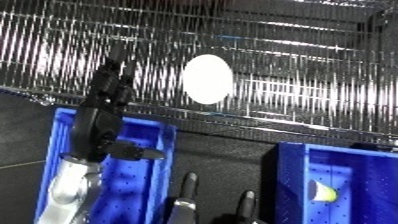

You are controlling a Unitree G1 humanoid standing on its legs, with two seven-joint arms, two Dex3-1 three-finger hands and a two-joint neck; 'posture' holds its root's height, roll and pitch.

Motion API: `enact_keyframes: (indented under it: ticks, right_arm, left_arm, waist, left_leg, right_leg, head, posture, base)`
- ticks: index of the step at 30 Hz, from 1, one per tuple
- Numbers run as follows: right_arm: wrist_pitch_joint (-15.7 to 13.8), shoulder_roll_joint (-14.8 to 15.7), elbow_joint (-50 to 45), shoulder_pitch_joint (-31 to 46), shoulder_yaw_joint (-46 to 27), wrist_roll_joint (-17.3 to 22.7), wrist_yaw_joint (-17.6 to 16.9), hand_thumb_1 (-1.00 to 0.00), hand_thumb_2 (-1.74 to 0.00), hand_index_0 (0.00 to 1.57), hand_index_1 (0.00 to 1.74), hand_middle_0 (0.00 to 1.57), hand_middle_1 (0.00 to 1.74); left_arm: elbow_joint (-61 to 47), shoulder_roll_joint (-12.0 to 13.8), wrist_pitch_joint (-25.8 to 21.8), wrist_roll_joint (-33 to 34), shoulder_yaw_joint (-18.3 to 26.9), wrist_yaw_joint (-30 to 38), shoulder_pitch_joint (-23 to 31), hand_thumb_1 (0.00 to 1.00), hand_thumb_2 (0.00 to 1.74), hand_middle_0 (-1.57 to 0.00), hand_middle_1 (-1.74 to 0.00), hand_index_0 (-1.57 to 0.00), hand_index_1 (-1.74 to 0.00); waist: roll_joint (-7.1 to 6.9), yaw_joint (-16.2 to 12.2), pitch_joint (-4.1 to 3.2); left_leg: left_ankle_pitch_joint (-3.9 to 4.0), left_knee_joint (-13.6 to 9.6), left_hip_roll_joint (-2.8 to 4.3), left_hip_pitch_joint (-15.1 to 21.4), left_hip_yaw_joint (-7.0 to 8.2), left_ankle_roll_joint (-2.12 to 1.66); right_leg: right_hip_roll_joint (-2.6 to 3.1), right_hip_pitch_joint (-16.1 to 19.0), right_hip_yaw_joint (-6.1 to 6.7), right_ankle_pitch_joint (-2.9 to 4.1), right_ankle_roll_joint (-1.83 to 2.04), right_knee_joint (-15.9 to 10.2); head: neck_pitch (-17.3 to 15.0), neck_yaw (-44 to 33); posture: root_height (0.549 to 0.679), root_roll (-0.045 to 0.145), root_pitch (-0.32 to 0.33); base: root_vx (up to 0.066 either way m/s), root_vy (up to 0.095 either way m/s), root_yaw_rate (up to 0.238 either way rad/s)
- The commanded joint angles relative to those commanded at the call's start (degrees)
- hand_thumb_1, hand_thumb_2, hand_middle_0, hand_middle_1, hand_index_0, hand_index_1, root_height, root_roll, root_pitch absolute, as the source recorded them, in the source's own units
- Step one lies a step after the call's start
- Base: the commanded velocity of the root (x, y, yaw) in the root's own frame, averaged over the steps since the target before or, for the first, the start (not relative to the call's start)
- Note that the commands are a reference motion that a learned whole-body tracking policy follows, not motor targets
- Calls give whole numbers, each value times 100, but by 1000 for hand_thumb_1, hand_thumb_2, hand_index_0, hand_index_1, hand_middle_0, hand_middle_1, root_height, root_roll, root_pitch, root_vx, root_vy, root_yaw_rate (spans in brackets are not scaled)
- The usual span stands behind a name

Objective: Pick up the object and place it into the box

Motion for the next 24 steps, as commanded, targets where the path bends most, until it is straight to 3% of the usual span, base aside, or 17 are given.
enact_keyframes:
  ticks: [4, 10, 14, 24]
  right_arm:
    - [-98, -20, -284, 64, 76, 74, -1, 0, 0, 0, 0, 0, 0]
    - [-233, -22, -592, 169, 144, 288, -30, 0, 0, 0, 0, 0, 0]
    - [-275, -34, -781, 223, 158, 347, -65, 0, 0, 0, 0, 0, 0]
    - [-397, -54, -1136, 297, 274, 573, -62, 0, 0, 0, 0, 0, 0]
  left_arm:
    - [69, -41, -43, -5, -13, 96, -146, 0, 0, 0, 0, 0, 0]
    - [210, -67, -61, 46, -59, 191, -397, 0, 0, 0, 0, 0, 0]
    - [319, -75, -88, 33, -84, 257, -545, 0, 0, 0, 0, 0, 0]
    - [596, -125, -204, -26, -134, 380, -889, 0, 0, 0, 0, 0, 0]
  waist:
    - [-38, -83, 0]
    - [-110, -196, 0]
    - [-161, -264, 0]
    - [-276, -364, 0]
  left_leg:
    - [-94, 257, 11, -285, 1, 36]
    - [-216, 583, 19, -683, -19, 85]
    - [-283, 748, 13, -900, -31, 107]
    - [-423, 1147, -8, -1388, -59, 136]
  right_leg:
    - [33, -312, 38, -39, -13, 251]
    - [102, -743, 81, -84, -15, 557]
    - [139, -971, 82, -112, -22, 697]
    - [171, -1436, 32, -158, -50, 1001]
  head:
    - [331, -31]
    - [517, -139]
    - [636, -207]
    - [749, -263]
  posture:
    - [636, -3, 22]
    - [627, -13, 52]
    - [623, -16, 71]
    - [615, -19, 110]
  base:
    - [-38, 7, -52]
    - [-26, -6, -41]
    - [-24, 3, -51]
    - [-20, 7, -1]
